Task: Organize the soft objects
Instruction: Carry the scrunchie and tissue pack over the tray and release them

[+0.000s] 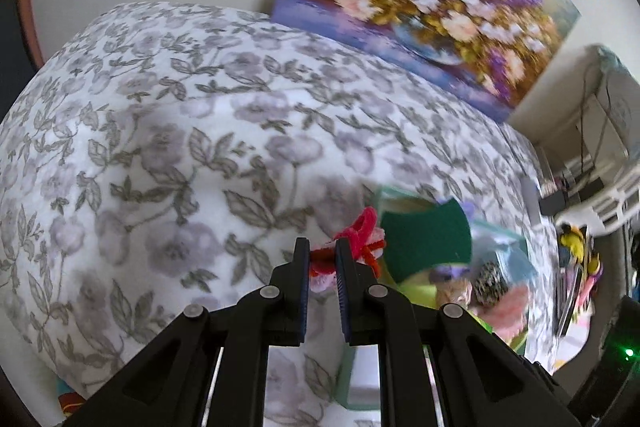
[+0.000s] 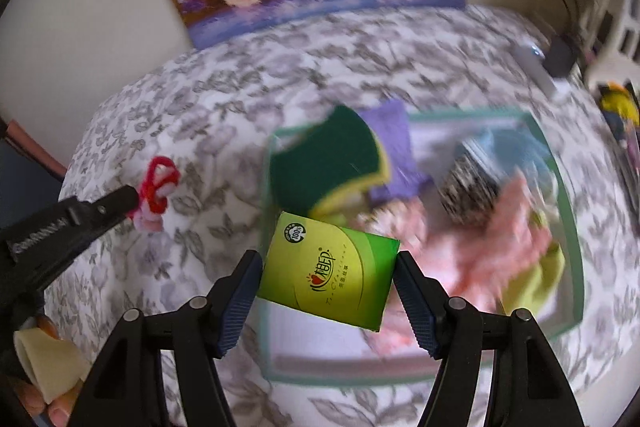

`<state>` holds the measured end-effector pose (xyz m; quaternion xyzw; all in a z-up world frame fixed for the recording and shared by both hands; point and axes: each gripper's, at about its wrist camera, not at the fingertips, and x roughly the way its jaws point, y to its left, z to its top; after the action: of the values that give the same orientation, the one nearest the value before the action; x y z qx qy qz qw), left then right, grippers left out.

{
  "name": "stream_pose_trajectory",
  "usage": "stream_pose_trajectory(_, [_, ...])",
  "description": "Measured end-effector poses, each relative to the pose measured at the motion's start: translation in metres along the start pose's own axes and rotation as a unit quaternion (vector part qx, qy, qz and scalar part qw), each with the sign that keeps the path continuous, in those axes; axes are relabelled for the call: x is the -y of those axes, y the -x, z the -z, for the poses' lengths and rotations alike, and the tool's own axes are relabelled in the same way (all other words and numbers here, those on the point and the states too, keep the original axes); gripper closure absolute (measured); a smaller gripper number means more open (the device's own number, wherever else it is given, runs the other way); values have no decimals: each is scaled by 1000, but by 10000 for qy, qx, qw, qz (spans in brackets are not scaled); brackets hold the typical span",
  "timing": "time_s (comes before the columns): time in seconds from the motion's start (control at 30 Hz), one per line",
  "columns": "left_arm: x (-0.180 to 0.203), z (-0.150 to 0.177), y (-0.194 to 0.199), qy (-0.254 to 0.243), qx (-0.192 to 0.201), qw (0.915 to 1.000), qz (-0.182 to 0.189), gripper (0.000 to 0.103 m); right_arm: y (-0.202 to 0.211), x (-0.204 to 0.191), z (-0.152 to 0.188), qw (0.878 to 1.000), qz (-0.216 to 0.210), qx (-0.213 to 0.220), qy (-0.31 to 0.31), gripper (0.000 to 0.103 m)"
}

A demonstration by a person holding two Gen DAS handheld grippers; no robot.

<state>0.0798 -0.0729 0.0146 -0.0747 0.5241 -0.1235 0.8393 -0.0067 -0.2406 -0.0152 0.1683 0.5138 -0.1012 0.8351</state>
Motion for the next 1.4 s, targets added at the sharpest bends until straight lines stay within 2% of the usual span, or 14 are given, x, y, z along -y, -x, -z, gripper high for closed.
stream_pose_trajectory(0.13, [17,16,-3,-204,-192,9996,105,90,2,25,15,9995,214,-106,-215,32])
stream_pose_trajectory(0.43, [48,53,-7,-678,-570,9956,299,90,7,65,33,9972,328,-211,-632,32])
stream_pose_trajectory(0.73, [62,77,-21,-971,-926,9908,178,89,2,80,46,9958,412,-380,-727,32])
stream_pose_trajectory(1.07, [62,84,-36,-947,-1251,9874,195,88,-2,83,47,9949,456,-494,-749,32])
stream_pose_trajectory(1.13, [60,84,-36,-887,-1300,9872,250,80,-4,84,49,9947,470,-538,-743,32])
stream_pose_trajectory(1.2, [57,83,-34,-807,-1262,9883,272,63,-6,84,49,9945,469,-575,-743,32])
stream_pose_trajectory(1.33, [50,79,-28,-721,-1105,9912,121,57,-3,82,48,9948,469,-556,-716,32])
stream_pose_trajectory(1.4, [46,77,-25,-713,-994,9925,-58,44,-2,80,48,9948,477,-567,-694,32])
